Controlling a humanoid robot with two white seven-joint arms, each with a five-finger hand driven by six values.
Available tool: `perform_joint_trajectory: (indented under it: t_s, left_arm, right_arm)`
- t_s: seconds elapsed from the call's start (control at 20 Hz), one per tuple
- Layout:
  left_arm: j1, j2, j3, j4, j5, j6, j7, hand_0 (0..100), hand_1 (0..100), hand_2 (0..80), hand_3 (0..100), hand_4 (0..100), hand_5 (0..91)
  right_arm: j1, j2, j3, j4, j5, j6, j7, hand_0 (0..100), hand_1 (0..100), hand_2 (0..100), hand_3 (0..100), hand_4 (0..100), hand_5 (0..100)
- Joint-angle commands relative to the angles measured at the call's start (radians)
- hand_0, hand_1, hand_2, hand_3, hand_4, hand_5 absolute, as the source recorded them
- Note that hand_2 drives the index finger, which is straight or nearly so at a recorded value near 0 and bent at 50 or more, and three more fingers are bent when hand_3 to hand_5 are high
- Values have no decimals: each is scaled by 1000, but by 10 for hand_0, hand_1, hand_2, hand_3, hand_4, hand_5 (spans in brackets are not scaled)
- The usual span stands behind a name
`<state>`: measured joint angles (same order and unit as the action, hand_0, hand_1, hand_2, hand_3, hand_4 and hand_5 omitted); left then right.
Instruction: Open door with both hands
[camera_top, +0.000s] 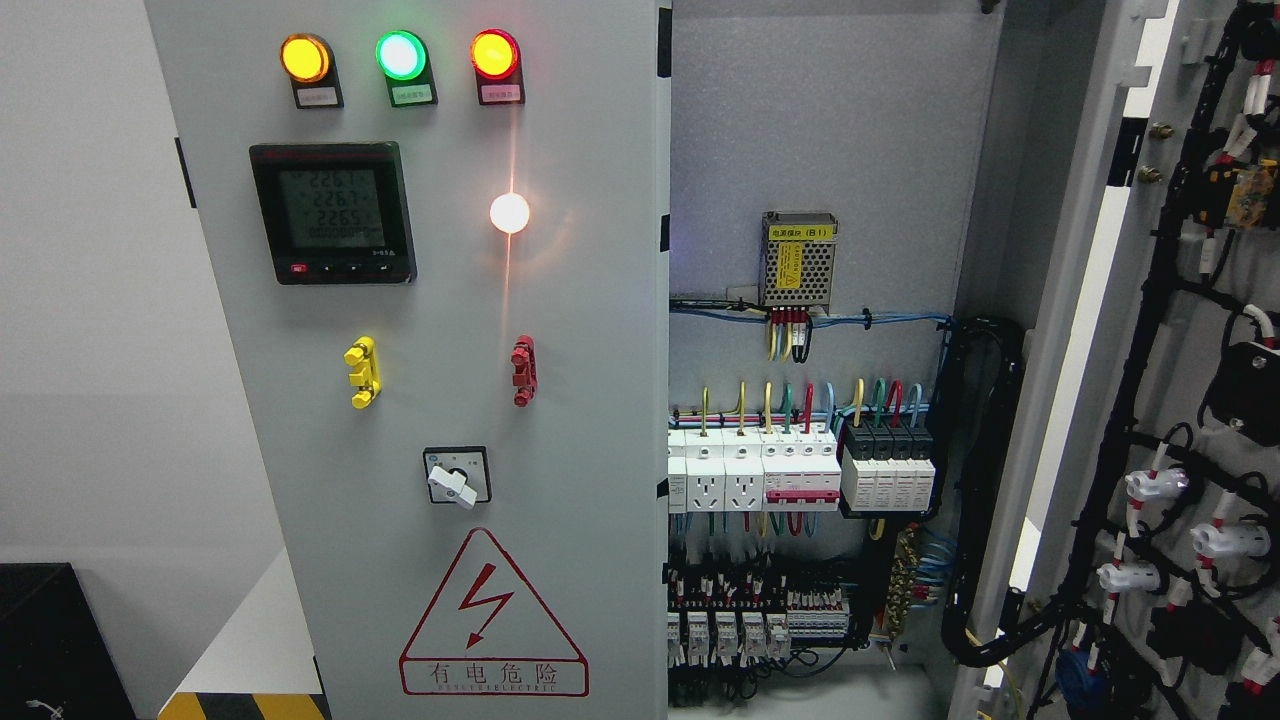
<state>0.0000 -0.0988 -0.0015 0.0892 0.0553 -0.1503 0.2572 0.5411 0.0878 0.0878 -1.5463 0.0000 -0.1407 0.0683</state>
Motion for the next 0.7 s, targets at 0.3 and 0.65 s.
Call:
perform_joint_trajectory:
  t_s: [0.3, 0.65]
  left_arm:
    - [-26, -7, -23, -2, 0, 0, 1, 0, 0, 0, 0, 0, 0]
    - [-26, -7, -23, -2, 0, 0, 1, 0, 0, 0, 0, 0, 0]
  right_arm:
    - [-81, -14, 151, -459, -29, -178, 1, 191, 0, 0, 0, 0, 0]
    - [-199, -8, 161, -457, -28, -237, -7, 191, 0, 0, 0, 0, 0]
